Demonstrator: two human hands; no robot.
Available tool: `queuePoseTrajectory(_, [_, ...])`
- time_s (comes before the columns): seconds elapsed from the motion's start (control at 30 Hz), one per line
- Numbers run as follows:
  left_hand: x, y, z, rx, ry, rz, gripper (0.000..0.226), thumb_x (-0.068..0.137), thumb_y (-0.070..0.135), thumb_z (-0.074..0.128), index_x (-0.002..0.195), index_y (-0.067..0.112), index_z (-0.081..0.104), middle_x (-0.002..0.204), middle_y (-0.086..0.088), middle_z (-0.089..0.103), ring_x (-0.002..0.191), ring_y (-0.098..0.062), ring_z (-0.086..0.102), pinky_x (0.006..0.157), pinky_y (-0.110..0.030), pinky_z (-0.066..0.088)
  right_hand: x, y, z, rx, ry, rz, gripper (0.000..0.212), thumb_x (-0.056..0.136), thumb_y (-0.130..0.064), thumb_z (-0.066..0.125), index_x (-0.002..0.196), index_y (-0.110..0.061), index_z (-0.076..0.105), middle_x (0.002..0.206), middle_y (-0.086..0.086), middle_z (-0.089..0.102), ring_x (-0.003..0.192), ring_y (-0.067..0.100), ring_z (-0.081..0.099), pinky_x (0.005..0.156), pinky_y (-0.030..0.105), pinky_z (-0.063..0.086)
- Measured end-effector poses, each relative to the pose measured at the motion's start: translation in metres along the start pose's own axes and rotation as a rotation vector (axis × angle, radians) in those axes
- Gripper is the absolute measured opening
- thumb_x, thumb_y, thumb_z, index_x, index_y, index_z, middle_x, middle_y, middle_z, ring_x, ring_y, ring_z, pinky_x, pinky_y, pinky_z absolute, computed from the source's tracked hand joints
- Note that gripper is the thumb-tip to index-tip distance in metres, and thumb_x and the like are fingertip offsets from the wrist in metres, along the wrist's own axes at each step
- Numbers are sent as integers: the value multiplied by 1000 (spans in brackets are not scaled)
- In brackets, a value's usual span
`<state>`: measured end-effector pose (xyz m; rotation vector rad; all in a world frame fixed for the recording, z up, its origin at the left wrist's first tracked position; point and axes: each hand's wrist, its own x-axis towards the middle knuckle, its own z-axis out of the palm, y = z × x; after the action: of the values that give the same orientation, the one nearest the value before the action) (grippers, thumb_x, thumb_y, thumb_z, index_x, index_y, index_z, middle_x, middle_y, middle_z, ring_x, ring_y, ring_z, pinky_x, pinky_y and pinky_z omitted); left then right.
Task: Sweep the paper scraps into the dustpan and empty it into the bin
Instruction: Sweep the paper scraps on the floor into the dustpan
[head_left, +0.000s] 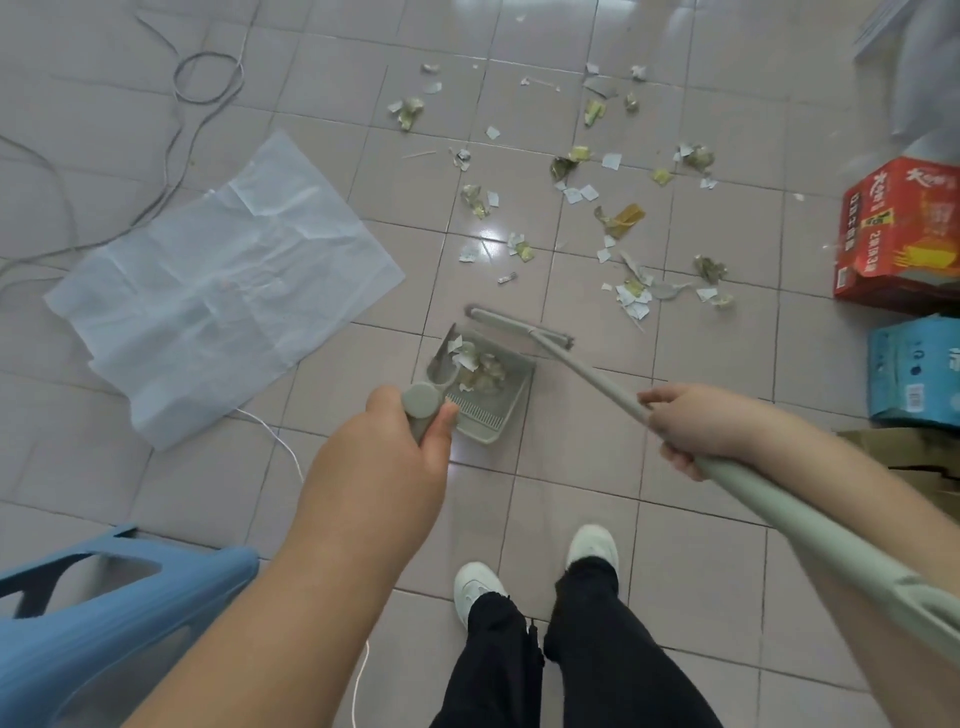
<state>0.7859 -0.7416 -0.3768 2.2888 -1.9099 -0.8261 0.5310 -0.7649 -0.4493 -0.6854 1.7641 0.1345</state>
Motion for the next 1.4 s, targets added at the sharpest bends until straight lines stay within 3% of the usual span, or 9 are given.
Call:
queuePoseTrajectory(0.13, [12, 44, 10, 17, -22, 87, 36, 91, 49, 39, 81, 14, 39, 60, 4, 44, 52, -12, 38, 45, -28, 26, 16, 11, -52, 98, 115, 12, 45, 97, -4, 28, 137, -19, 41, 63, 12, 45, 47, 19, 41, 41, 19, 39])
queuePoseTrajectory(0.3, [38, 104, 27, 67, -28, 148, 39, 91, 50, 40, 88, 12, 46, 64, 0, 49, 62, -25, 47, 55, -32, 34, 44, 19, -114, 125, 213, 0, 47, 97, 0, 24, 141, -10, 35, 67, 13, 44, 38, 22, 47, 33, 16, 38])
queuePoseTrajectory(0.57, [75, 197, 63, 180, -68, 164, 37, 92, 52, 34, 86, 15, 36, 64, 1, 46, 62, -25, 47, 53, -31, 34, 88, 34, -185, 184, 206, 94, 21, 95, 2, 27, 107, -1, 43, 61, 17, 46, 45, 21, 46, 28, 15, 40])
queuePoseTrajectory(0.7, [83, 227, 73, 216, -93, 192, 37, 93, 51, 32, 86, 15, 33, 61, 4, 40, 59, -23, 45, 50, -31, 31, 96, 31, -196, 263, 104, 202, 20, 98, -2, 27, 90, 1, 45, 62, 15, 43, 22, 17, 46, 29, 13, 39])
queuePoseTrajectory(0.8, [89, 235, 74, 223, -92, 192, 37, 93, 51, 31, 86, 14, 32, 60, 4, 39, 53, -20, 42, 45, -30, 28, 100, 32, -188, 177, 117, 113, 32, 96, -3, 35, 66, -9, 38, 64, 8, 46, 46, 15, 49, 41, 23, 42])
queuePoseTrajectory(0.97, [103, 237, 69, 241, -108, 182, 38, 93, 51, 31, 86, 14, 31, 59, 4, 39, 55, -22, 43, 49, -31, 31, 85, 44, -175, 130, 18, 149, 34, 94, 4, 28, 121, 4, 48, 59, 16, 47, 50, 22, 46, 47, 28, 40])
queuePoseTrajectory(1.13, [101, 240, 71, 242, -136, 178, 37, 93, 52, 30, 85, 15, 30, 61, 5, 38, 56, -20, 41, 45, -30, 27, 43, 55, -205, 327, 67, 153, 30, 96, -6, 31, 118, -24, 43, 61, 11, 44, 42, 14, 41, 31, 11, 37])
queuePoseTrajectory(1.27, [109, 244, 70, 239, -155, 198, 37, 93, 51, 30, 85, 15, 31, 60, 4, 40, 52, -17, 40, 43, -29, 27, 59, 51, -204, 325, 138, 100, 42, 96, -6, 29, 135, -17, 40, 62, 12, 46, 44, 17, 43, 35, 15, 39])
queuePoseTrajectory(1.4, [120, 253, 67, 257, -143, 250, 36, 93, 51, 31, 85, 16, 30, 60, 5, 38, 54, -20, 40, 48, -30, 28, 95, 33, -196, 324, 96, 141, 32, 97, 0, 26, 121, -1, 47, 58, 16, 45, 46, 22, 43, 41, 22, 39])
